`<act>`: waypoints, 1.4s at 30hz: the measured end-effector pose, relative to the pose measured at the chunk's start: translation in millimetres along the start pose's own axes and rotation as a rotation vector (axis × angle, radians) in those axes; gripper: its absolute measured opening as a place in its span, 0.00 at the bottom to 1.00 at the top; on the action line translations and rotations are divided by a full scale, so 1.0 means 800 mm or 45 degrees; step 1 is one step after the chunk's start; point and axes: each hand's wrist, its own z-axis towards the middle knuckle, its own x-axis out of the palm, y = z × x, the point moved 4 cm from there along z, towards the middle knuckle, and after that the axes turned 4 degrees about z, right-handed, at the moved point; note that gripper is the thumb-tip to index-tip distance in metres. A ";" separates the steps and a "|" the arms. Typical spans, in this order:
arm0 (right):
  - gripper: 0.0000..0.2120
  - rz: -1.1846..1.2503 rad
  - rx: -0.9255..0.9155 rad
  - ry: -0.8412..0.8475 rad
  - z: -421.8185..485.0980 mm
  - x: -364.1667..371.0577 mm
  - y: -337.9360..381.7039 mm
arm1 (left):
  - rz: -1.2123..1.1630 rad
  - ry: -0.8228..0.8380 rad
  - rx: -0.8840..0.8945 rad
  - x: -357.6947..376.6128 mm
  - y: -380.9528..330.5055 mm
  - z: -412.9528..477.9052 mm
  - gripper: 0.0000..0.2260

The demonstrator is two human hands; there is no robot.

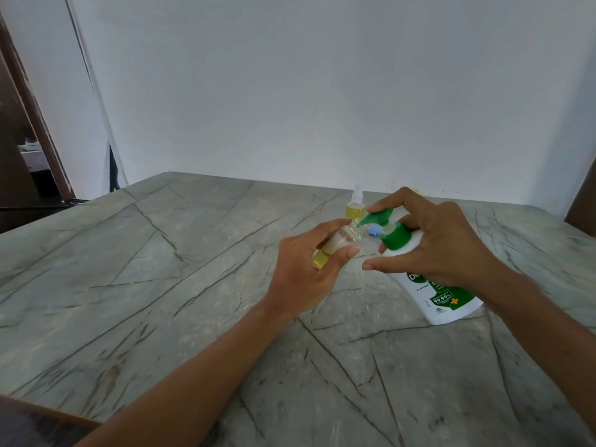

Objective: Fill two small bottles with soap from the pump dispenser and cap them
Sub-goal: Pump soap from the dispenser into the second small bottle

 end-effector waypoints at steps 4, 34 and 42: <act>0.26 0.010 0.026 -0.012 0.000 0.000 0.001 | 0.013 0.021 0.011 0.003 0.000 -0.002 0.20; 0.36 -0.005 0.000 0.009 0.000 0.003 0.000 | -0.043 -0.024 -0.048 0.001 0.001 -0.001 0.21; 0.27 0.037 0.014 -0.020 0.002 0.001 -0.001 | -0.006 0.007 -0.031 0.002 0.004 -0.002 0.20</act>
